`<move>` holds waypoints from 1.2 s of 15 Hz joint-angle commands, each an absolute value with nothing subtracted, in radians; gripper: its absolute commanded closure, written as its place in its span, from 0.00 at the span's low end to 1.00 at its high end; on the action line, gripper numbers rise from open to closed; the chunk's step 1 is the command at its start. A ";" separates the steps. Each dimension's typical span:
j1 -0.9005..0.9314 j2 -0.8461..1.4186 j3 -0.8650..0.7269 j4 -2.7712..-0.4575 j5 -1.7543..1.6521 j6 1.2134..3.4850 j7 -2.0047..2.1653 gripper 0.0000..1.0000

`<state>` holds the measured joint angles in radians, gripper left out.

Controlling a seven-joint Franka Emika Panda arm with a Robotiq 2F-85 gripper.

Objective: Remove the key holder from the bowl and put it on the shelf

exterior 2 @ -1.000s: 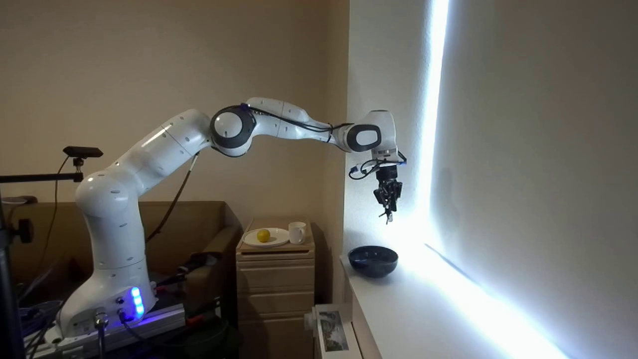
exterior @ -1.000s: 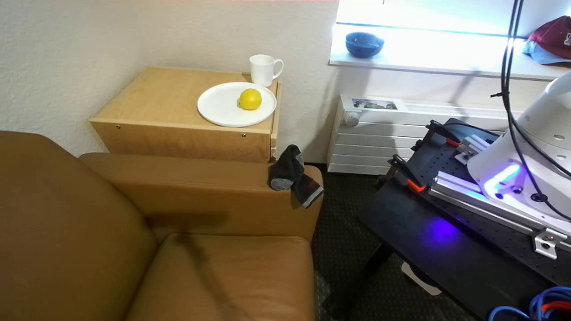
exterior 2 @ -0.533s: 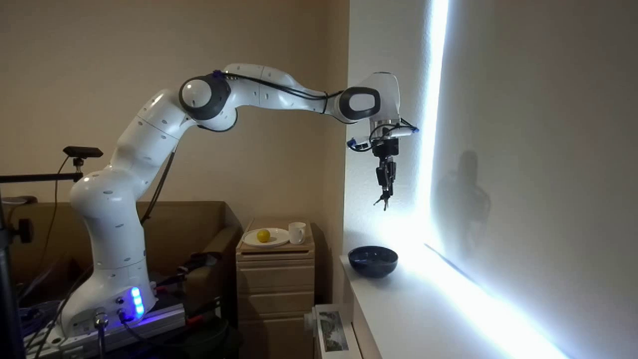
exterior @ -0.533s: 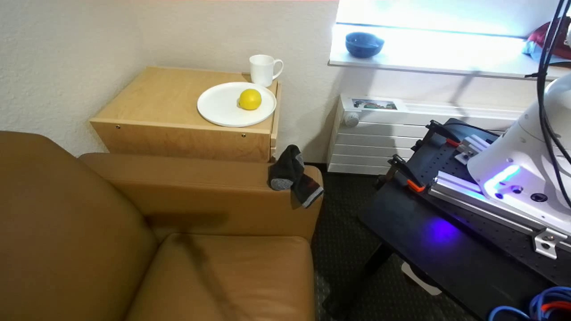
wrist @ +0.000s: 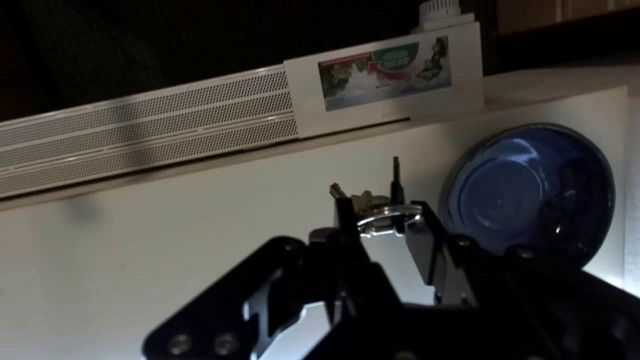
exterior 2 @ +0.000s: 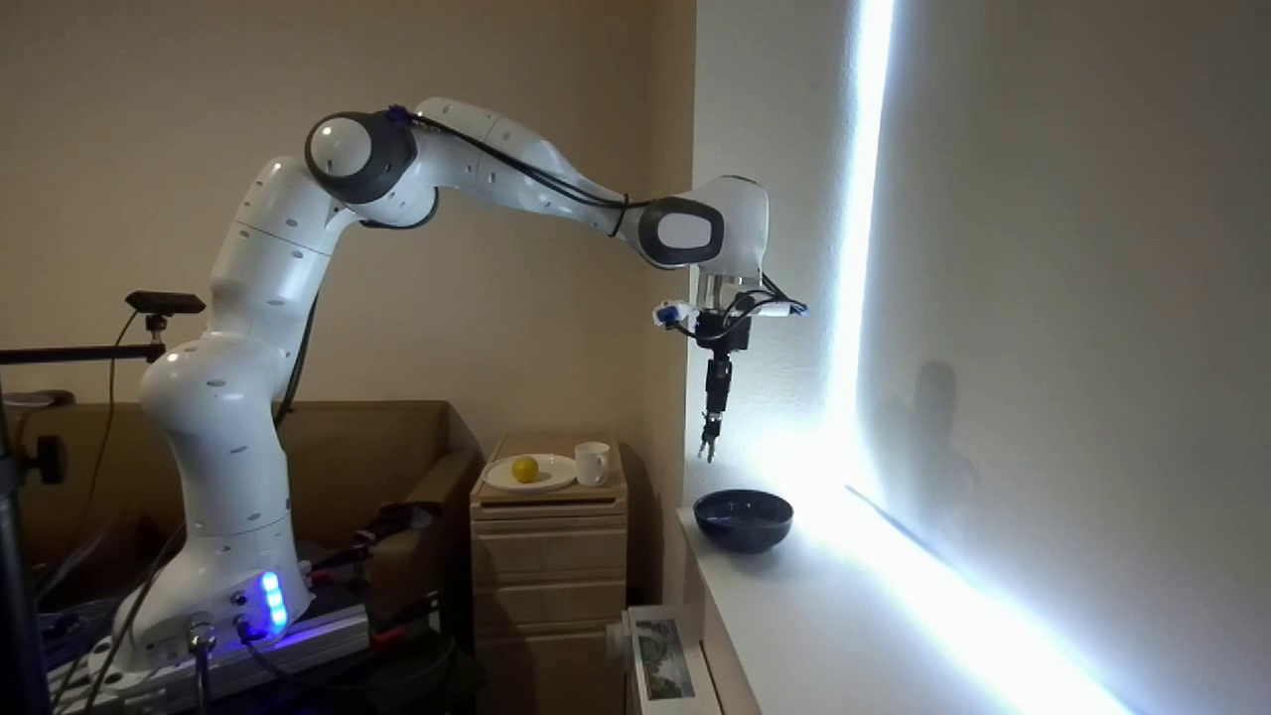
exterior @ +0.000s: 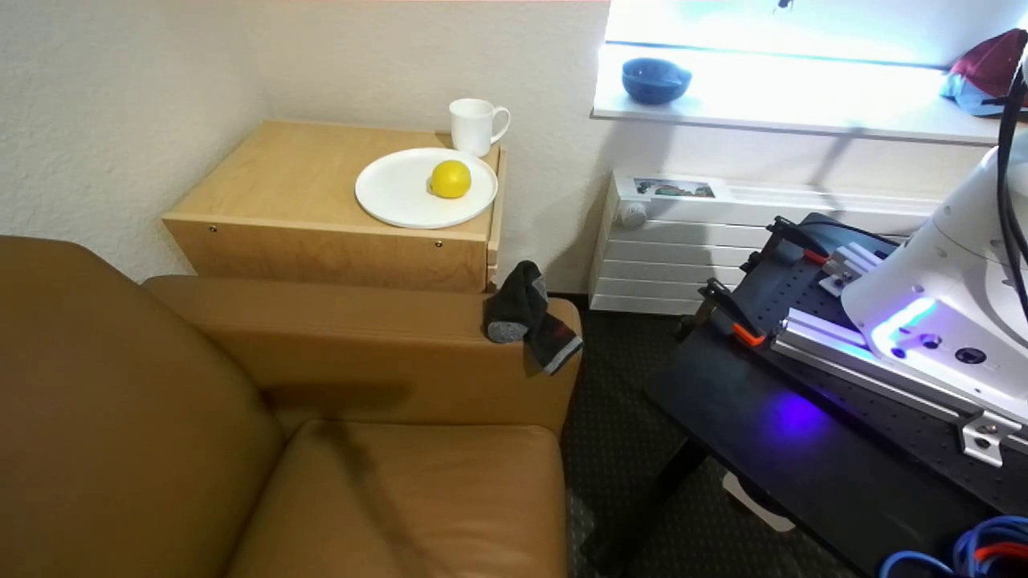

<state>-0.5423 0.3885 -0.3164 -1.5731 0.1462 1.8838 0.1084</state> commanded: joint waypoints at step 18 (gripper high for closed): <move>-0.405 0.947 -0.486 -1.302 0.208 2.349 1.173 0.92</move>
<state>-0.3915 0.8531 -0.4557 -1.4366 0.2515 2.4300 1.0439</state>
